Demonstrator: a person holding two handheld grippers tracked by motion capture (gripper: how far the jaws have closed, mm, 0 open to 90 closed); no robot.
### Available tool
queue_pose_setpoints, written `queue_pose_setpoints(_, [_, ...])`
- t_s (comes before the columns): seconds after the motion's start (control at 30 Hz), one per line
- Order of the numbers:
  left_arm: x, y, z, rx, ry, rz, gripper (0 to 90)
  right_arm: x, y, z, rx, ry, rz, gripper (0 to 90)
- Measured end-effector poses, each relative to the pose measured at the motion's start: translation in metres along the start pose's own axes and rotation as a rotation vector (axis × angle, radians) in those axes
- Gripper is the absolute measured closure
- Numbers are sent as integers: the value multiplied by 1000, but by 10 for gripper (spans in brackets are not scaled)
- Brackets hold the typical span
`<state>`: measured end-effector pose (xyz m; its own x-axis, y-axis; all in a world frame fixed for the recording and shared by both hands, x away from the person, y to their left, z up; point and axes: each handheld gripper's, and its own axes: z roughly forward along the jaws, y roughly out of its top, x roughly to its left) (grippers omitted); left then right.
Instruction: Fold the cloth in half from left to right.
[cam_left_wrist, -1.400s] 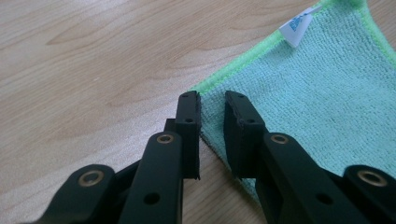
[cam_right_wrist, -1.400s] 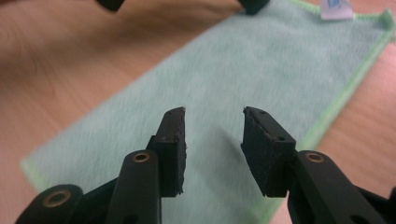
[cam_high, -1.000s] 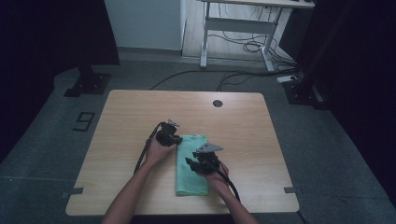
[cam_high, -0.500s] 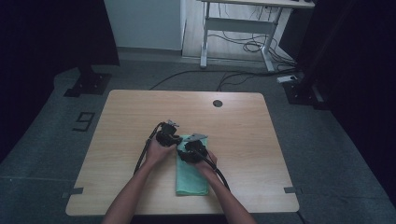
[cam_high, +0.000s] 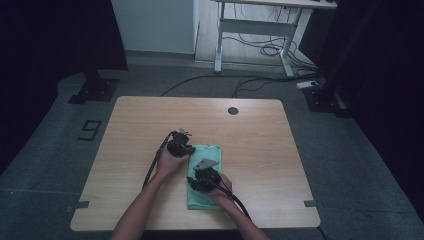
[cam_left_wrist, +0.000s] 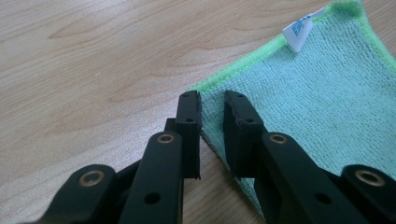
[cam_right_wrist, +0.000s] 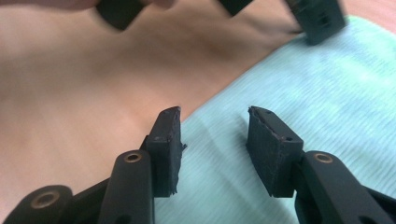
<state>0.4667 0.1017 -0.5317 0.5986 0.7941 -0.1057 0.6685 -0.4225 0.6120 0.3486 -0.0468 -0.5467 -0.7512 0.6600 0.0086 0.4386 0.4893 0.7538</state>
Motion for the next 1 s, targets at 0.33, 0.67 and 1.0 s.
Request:
queue_pose_setpoints(0.33, [-1,-1,0,-3,5,-7,768,31,-24,-27,-4,65,-72,513])
queue_pose_setpoints(0.67, [-1,-1,0,-4,6,-12,767,44,-39,-40,-18,86,-85,509])
queue_pose_setpoints(1.0, [1,1,-6,-30,-7,-13,724,20,-31,-50,-103,81,33,463])
